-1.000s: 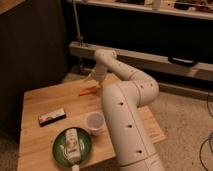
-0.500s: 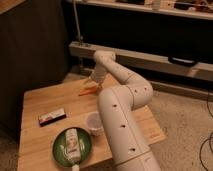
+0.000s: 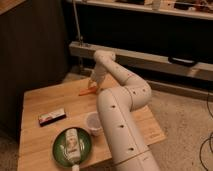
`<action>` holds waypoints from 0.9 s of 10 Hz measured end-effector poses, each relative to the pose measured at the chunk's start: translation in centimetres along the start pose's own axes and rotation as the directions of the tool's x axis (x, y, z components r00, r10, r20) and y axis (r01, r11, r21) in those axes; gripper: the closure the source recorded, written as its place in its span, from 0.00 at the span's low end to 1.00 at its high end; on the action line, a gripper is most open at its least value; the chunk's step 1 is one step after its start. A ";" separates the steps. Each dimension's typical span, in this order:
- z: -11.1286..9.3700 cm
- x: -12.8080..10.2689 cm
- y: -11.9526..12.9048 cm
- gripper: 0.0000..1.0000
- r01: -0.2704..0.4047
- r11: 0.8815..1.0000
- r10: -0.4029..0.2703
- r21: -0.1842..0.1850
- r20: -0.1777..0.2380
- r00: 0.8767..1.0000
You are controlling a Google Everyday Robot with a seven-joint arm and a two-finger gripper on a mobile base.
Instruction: Place the pepper in the ceramic cup
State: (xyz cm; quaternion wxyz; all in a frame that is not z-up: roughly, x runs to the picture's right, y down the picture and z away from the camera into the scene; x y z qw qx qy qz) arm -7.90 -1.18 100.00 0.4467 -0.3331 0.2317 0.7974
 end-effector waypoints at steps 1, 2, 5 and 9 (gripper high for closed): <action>0.1 0.0 -0.1 0.58 0.000 1.000 0.000 0.004 -0.004 1.000; 0.2 0.0 -0.1 0.58 -0.002 1.000 0.002 0.009 -0.008 1.000; 0.1 0.0 -0.3 0.58 -0.001 1.000 0.002 0.022 -0.014 1.000; 0.2 0.1 -0.6 0.47 0.007 0.999 -0.006 0.037 -0.029 1.000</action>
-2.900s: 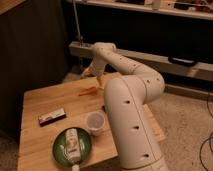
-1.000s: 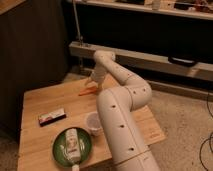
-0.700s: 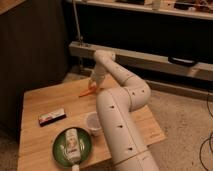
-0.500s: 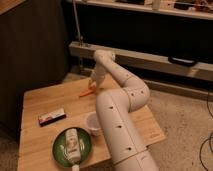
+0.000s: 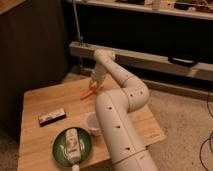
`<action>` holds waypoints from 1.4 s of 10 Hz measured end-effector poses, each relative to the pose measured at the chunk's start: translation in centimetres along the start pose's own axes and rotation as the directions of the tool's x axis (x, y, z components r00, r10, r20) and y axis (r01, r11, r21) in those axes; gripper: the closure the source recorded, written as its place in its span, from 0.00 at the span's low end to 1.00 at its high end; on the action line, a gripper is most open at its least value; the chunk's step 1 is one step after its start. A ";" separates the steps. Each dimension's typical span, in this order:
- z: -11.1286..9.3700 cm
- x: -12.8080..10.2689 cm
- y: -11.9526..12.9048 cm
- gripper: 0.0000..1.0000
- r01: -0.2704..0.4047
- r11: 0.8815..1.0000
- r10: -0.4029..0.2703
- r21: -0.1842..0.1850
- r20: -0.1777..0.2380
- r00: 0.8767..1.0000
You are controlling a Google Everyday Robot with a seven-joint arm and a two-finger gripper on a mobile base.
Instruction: Place the pepper in the ceramic cup
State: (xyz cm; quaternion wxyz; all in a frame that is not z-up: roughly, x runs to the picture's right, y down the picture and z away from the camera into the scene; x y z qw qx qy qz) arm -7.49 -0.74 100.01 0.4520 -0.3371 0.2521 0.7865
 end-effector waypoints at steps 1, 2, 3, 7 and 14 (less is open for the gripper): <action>0.1 0.0 0.0 0.39 0.003 1.000 -0.003 0.003 -0.003 1.000; 0.4 0.0 -0.1 0.35 0.005 1.000 -0.005 0.010 -0.008 1.000; 0.6 0.0 -0.2 0.34 0.005 1.000 -0.005 0.014 -0.012 1.000; 0.8 0.0 -0.3 0.34 0.005 1.000 -0.005 0.018 -0.013 1.000; -0.9 0.7 -1.0 0.92 0.017 1.000 -0.017 0.003 -0.009 1.000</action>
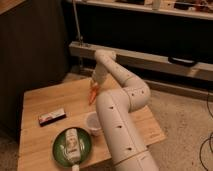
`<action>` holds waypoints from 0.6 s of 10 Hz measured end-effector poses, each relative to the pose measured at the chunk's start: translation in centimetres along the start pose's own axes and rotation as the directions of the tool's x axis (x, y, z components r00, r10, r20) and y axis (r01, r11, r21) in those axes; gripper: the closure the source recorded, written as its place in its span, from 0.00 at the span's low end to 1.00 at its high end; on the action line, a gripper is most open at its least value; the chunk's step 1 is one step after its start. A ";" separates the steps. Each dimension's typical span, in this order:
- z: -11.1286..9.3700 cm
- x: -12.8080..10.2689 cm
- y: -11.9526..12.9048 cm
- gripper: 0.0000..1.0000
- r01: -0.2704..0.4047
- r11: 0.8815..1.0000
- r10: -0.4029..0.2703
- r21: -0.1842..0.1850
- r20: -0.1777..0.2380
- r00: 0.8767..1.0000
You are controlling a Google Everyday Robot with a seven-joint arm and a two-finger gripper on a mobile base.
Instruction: Place the pepper in the ceramic cup
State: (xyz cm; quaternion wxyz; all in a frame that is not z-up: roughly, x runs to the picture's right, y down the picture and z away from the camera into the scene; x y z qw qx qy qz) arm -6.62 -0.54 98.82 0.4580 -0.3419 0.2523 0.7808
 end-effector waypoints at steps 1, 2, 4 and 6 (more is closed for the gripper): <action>-0.4 0.2 -0.1 0.95 0.004 1.000 -0.004 -0.004 0.001 1.000; -1.8 0.8 -0.4 0.95 0.013 1.000 -0.013 -0.007 0.003 1.000; -4.2 1.9 -0.8 0.95 0.028 0.999 -0.028 -0.015 0.015 0.999; -5.7 2.9 -1.5 0.95 0.043 0.999 -0.042 -0.033 0.024 0.999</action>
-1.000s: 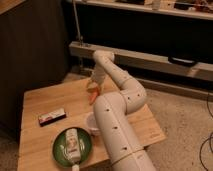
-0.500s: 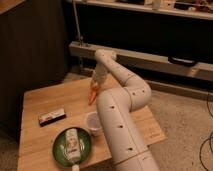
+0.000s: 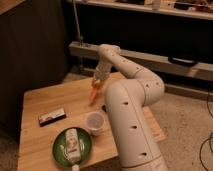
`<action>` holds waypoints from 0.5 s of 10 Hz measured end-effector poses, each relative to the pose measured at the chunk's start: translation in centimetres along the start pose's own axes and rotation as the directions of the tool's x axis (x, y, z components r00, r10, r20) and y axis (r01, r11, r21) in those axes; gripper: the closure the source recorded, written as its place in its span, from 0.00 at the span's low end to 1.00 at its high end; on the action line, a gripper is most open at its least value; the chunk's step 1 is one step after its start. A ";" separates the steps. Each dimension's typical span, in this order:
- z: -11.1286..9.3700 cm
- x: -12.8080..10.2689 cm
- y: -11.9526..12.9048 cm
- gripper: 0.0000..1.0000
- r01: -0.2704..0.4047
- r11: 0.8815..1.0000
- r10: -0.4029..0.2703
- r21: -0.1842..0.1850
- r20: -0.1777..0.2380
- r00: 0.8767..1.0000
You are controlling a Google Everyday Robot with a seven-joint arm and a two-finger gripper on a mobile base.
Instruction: Place the pepper in the ceramic cup
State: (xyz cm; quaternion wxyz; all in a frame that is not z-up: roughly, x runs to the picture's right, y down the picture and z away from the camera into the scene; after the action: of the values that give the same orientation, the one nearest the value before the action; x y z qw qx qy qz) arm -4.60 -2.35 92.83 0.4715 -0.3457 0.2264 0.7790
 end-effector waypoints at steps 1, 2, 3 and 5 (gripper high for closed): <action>-0.3 0.5 -0.1 0.95 0.012 1.000 -0.012 -0.010 0.003 1.000; -0.9 1.0 -0.1 0.95 0.024 1.000 -0.024 -0.017 0.006 1.000; -2.2 1.9 0.0 0.95 0.044 0.999 -0.044 -0.023 0.011 0.999; -4.1 4.5 0.5 0.95 0.092 0.996 -0.091 -0.020 0.027 0.995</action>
State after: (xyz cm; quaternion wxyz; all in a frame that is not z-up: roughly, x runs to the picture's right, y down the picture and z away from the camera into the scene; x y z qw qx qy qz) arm -5.15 -2.76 86.71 0.5060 -0.3506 0.1961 0.7633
